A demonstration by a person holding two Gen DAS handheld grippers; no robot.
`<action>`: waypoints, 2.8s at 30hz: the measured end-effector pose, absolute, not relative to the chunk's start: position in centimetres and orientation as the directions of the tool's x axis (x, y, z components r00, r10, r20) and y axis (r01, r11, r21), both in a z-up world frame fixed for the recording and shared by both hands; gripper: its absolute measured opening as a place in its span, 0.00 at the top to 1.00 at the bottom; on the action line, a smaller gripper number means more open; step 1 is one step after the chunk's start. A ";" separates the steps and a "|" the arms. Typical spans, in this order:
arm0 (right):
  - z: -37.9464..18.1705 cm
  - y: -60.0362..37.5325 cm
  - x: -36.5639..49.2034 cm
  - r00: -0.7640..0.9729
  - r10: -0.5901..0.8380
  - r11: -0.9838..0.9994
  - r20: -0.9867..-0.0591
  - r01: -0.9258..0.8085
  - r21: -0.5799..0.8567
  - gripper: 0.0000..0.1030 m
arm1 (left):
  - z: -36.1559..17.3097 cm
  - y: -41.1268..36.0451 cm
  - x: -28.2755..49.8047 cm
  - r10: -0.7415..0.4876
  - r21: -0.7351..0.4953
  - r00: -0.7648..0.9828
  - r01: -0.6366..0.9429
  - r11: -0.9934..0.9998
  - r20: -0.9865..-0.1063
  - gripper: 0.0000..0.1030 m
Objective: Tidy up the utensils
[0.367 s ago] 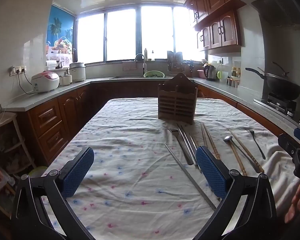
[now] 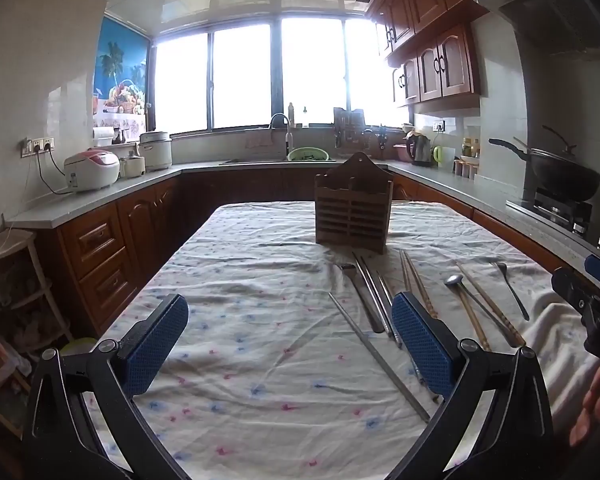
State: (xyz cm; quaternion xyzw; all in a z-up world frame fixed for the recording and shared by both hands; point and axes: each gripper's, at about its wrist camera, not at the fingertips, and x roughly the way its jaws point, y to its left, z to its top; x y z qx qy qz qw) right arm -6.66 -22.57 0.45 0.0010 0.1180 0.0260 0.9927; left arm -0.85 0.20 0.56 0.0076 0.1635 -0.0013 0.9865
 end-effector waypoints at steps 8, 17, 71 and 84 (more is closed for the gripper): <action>0.0 -22.8 -5.9 0.970 0.052 0.999 -0.239 -0.049 0.019 0.00 | 0.5 0.1 -0.5 -0.002 0.010 0.944 0.005 1.000 -0.330 0.00; -0.2 -23.0 -5.7 0.968 0.057 0.998 -0.246 -0.051 0.029 0.00 | 0.4 0.2 -0.4 0.000 0.006 0.942 0.002 1.000 -0.336 0.00; 0.7 -23.3 -3.6 0.943 0.111 0.993 -0.315 -0.095 0.066 0.00 | -0.3 1.1 4.9 -0.061 -0.071 0.857 0.028 0.997 -0.512 0.00; 0.3 -25.2 1.7 0.891 0.135 0.988 -0.434 -0.087 0.129 0.03 | -2.1 -0.7 12.5 -0.095 -0.055 0.729 0.078 0.995 -0.677 0.04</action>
